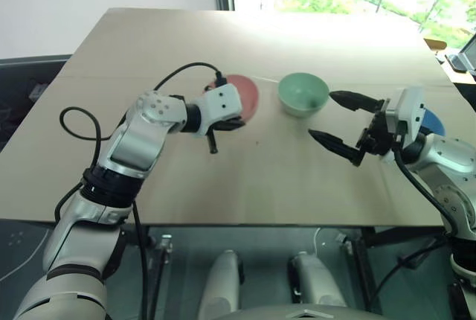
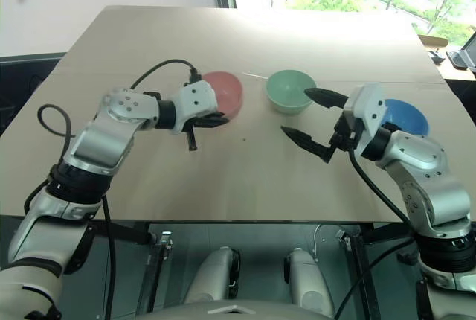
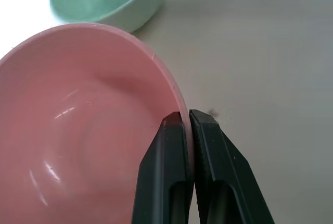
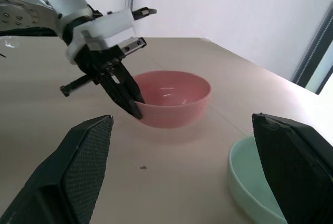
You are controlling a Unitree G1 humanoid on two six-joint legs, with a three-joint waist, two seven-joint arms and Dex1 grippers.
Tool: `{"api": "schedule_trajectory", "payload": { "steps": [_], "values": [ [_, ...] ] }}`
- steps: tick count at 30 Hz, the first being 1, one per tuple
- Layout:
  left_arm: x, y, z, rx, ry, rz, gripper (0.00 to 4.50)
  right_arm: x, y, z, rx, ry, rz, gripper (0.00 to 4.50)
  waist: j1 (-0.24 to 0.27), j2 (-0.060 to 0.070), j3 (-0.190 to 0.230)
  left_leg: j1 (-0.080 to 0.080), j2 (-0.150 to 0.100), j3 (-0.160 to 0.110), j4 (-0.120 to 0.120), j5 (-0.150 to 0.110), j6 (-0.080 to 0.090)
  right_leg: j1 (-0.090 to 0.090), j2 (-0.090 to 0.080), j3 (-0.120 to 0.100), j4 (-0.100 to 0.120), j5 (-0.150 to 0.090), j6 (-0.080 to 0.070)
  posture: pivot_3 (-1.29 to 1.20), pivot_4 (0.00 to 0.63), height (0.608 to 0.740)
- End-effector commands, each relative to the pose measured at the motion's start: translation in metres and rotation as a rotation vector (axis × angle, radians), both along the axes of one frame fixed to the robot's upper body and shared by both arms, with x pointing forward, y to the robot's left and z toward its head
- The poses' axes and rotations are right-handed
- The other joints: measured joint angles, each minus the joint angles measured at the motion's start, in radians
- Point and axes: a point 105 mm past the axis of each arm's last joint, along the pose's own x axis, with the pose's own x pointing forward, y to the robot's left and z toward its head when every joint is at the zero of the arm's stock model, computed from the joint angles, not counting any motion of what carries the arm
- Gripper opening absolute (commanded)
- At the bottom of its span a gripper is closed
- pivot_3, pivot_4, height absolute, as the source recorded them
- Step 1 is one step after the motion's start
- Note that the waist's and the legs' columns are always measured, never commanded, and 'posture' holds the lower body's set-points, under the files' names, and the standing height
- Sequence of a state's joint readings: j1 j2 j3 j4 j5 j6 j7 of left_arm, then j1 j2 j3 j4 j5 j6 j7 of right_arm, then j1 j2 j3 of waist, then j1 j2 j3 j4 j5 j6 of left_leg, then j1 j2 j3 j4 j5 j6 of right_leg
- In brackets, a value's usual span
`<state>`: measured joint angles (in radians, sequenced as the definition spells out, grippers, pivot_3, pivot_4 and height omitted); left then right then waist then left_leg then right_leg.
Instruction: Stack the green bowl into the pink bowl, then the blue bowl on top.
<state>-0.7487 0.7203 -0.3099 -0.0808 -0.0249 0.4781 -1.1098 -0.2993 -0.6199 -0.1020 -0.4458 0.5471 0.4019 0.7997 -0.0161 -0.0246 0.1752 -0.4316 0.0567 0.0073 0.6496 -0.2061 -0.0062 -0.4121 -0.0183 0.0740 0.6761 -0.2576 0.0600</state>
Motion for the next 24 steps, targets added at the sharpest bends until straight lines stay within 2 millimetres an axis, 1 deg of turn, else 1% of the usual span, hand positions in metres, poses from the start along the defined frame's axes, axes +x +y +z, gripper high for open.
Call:
{"api": "schedule_trajectory", "payload": {
  "steps": [1, 4, 7, 8, 10, 11, 12, 13, 14, 16, 19, 21, 22, 23, 24],
  "values": [
    [-0.019, -0.013, 0.002, 0.012, 0.0, -0.151, 0.12, -0.008, -0.004, 0.014, -0.004, -0.079, -0.016, 4.5, -0.001, 0.0, 0.0, 0.0, 0.0, 0.0, 0.0, 0.0, 0.0, 0.0, 0.0, 0.0, 0.0, 0.0, 0.0, 0.0, 0.15, 0.74],
    [-0.023, -0.02, 0.0, -0.022, 0.042, -0.181, 0.12, -0.008, -0.005, 0.012, -0.01, -0.073, -0.027, 4.5, 0.0, 0.0, 0.0, 0.0, 0.0, 0.0, 0.0, 0.0, 0.0, 0.0, 0.0, 0.0, 0.0, 0.0, 0.0, 0.0, 0.15, 0.74],
    [-0.023, -0.029, 0.002, -0.073, 0.066, -0.199, 1.09, -0.007, -0.003, 0.005, -0.031, -0.048, -0.042, 4.5, 0.002, 0.0, 0.0, 0.0, 0.0, 0.0, 0.002, 0.0, 0.0, 0.0, 0.0, 0.0, 0.001, 0.0, 0.0, 0.0, 0.15, 0.74],
    [-0.023, -0.031, 0.003, -0.085, 0.066, -0.199, 1.55, -0.006, -0.003, 0.004, -0.046, -0.044, -0.049, 4.5, 0.003, 0.0, 0.0, 0.0, 0.0, 0.0, 0.002, 0.0, 0.0, 0.0, 0.0, 0.0, 0.0, 0.0, 0.0, 0.0, 0.15, 0.74],
    [-0.022, -0.032, 0.004, -0.103, 0.067, -0.192, 2.26, -0.003, -0.005, 0.001, -0.07, -0.043, -0.068, 4.5, 0.002, 0.0, 0.0, 0.0, 0.0, 0.0, 0.002, 0.0, 0.0, 0.0, 0.0, 0.0, 0.001, 0.0, 0.0, 0.0, 0.15, 0.74],
    [-0.022, -0.032, 0.005, -0.111, 0.068, -0.186, 2.73, -0.002, -0.005, 0.0, -0.082, -0.045, -0.081, 4.5, 0.002, 0.0, 0.0, 0.0, 0.0, 0.0, 0.002, 0.0, 0.0, 0.0, 0.0, 0.0, 0.001, 0.0, 0.0, 0.0, 0.15, 0.74],
    [-0.022, -0.032, 0.005, -0.116, 0.068, -0.182, 3.09, -0.001, -0.006, 0.0, -0.09, -0.046, -0.089, 4.5, 0.001, 0.0, 0.0, 0.0, 0.0, 0.0, 0.002, 0.0, 0.0, 0.0, 0.0, 0.0, 0.001, 0.0, 0.0, 0.0, 0.15, 0.74],
    [-0.022, -0.032, 0.007, -0.132, 0.06, -0.174, 3.4, 0.003, -0.007, -0.004, -0.117, -0.042, -0.106, 4.5, -0.001, 0.0, 0.0, 0.0, 0.0, 0.0, 0.002, 0.0, 0.0, 0.0, 0.0, 0.0, 0.001, 0.0, 0.0, 0.0, 0.15, 0.74],
    [-0.022, -0.032, 0.009, -0.143, 0.054, -0.168, 3.81, 0.005, -0.008, -0.006, -0.135, -0.039, -0.116, 4.5, -0.001, 0.0, 0.0, 0.0, 0.0, 0.0, 0.002, 0.0, 0.0, 0.0, 0.0, 0.0, 0.001, 0.0, 0.0, 0.0, 0.15, 0.74],
    [-0.019, -0.029, 0.021, -0.209, 0.026, -0.12, 4.38, 0.012, -0.011, -0.013, -0.217, -0.059, -0.146, 4.5, -0.001, 0.0, 0.0, 0.0, 0.0, 0.0, 0.002, 0.0, 0.0, 0.0, 0.0, 0.0, 0.001, 0.0, 0.0, 0.0, 0.15, 0.74],
    [-0.019, -0.019, 0.03, -0.261, 0.027, -0.074, 4.38, 0.024, -0.015, -0.021, -0.293, -0.062, -0.178, 4.5, -0.002, 0.0, 0.0, 0.0, 0.0, 0.0, 0.002, 0.0, 0.0, 0.0, 0.0, 0.0, 0.001, 0.0, 0.0, 0.0, 0.15, 0.74],
    [-0.02, -0.006, 0.036, -0.296, 0.014, -0.035, 4.38, 0.035, -0.017, -0.025, -0.335, -0.058, -0.187, 4.5, -0.004, 0.0, 0.0, 0.0, 0.0, 0.0, 0.002, 0.0, 0.0, 0.0, 0.0, 0.0, 0.001, 0.0, 0.0, 0.0, 0.15, 0.74],
    [-0.02, 0.004, 0.039, -0.345, 0.008, 0.002, 4.38, 0.044, -0.018, -0.027, -0.375, -0.065, -0.192, 4.5, -0.008, 0.001, 0.0, 0.0, 0.0, 0.0, 0.002, 0.0, 0.0, 0.0, 0.0, 0.0, 0.001, 0.0, 0.0, 0.0, 0.15, 0.74],
    [-0.024, 0.013, 0.05, -0.461, -0.03, -0.007, 4.38, 0.057, -0.018, -0.028, -0.429, -0.08, -0.199, 4.5, -0.01, 0.001, 0.0, 0.001, 0.0, 0.0, 0.002, 0.0, 0.0, 0.0, 0.0, 0.001, 0.001, 0.0, 0.0, 0.0, 0.15, 0.74],
    [-0.027, 0.022, 0.056, -0.534, -0.074, 0.0, 4.38, 0.068, -0.018, -0.03, -0.473, -0.091, -0.202, 4.5, -0.015, 0.001, 0.0, 0.001, 0.0, 0.001, 0.002, 0.0, 0.0, 0.0, 0.0, 0.001, 0.001, 0.0, 0.0, 0.0, 0.15, 0.74]
  ]
}}
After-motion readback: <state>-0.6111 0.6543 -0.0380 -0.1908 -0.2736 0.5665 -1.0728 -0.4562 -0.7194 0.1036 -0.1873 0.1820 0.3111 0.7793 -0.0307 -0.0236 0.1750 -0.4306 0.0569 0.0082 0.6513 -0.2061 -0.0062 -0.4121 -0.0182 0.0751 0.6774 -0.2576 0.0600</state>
